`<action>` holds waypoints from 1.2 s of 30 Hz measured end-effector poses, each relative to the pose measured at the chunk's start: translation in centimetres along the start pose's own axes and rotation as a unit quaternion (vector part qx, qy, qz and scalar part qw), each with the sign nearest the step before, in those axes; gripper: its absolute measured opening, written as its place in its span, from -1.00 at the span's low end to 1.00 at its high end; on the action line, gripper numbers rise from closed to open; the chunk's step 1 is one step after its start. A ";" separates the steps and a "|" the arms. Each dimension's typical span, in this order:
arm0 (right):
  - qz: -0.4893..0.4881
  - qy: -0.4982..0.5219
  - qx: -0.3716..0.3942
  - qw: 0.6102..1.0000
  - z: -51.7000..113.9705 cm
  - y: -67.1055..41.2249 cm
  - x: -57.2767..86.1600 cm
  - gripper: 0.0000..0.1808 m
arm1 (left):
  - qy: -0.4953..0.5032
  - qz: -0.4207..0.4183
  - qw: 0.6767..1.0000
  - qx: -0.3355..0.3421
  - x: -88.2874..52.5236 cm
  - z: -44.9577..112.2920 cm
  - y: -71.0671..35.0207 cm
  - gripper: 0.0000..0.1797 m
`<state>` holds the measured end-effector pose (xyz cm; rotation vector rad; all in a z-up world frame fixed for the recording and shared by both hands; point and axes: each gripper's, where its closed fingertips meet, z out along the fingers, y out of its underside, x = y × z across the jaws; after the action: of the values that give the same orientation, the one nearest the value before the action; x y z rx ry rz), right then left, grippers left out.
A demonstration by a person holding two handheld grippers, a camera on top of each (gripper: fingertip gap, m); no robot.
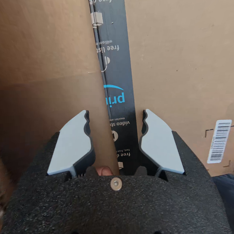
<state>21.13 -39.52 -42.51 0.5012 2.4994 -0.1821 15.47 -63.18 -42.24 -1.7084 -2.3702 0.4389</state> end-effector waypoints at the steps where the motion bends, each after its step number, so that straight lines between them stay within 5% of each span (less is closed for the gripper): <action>1: 0.005 -0.003 0.004 1.000 -0.1 0.0 -0.2 -0.01 | 0.046 -0.035 0.998 -0.010 0.5 0.3 0.2 -0.10; 3: 0.014 -0.007 0.010 1.000 -0.3 0.1 -0.3 -0.01 | 0.100 -0.091 0.991 -0.017 0.8 0.4 0.3 -0.11; 11: 0.037 -0.029 0.043 0.998 -0.3 -1.0 2.3 0.00 | 0.213 -0.004 0.976 -0.033 3.6 -0.8 0.8 -0.10; 17: -0.057 -0.115 0.006 0.992 2.5 -1.4 0.4 0.04 | 0.306 -0.046 0.949 -0.059 3.9 -2.2 0.3 -0.15; 20: -0.148 -0.076 -0.026 0.986 2.9 -0.3 0.1 0.26 | 0.312 -0.031 0.947 -0.065 3.6 -2.5 0.3 -0.23; 23: -0.183 -0.060 -0.045 0.980 3.3 0.5 -0.6 0.44 | 0.391 -0.031 0.920 -0.018 3.7 -5.9 -1.6 -0.58; 24: -0.190 -0.074 -0.044 0.978 3.4 0.5 -1.4 0.39 | 0.490 -0.038 0.870 0.049 4.7 -9.5 -3.7 -0.92; 25: -0.191 -0.100 -0.042 0.976 3.5 0.5 -2.7 0.37 | 0.585 -0.051 0.806 0.080 6.4 -12.9 -5.1 -0.87; 26: -0.197 -0.118 -0.051 0.972 3.8 0.9 -4.0 0.28 | 0.619 -0.047 0.784 0.030 8.2 -13.8 -4.9 -0.75; 30: -0.221 -0.124 -0.043 0.967 4.2 1.4 -7.5 -0.13 | 0.595 0.078 0.800 -0.020 13.0 -15.4 -4.9 -0.54; 36: -0.074 -0.135 0.065 0.986 -3.0 1.0 0.2 -0.01 | 0.603 0.091 0.792 -0.025 19.1 -16.8 -5.1 -0.41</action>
<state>19.82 -37.82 -40.15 0.3172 2.2667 -0.4448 10.16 -44.41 -25.07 -1.4835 -1.2611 -0.5772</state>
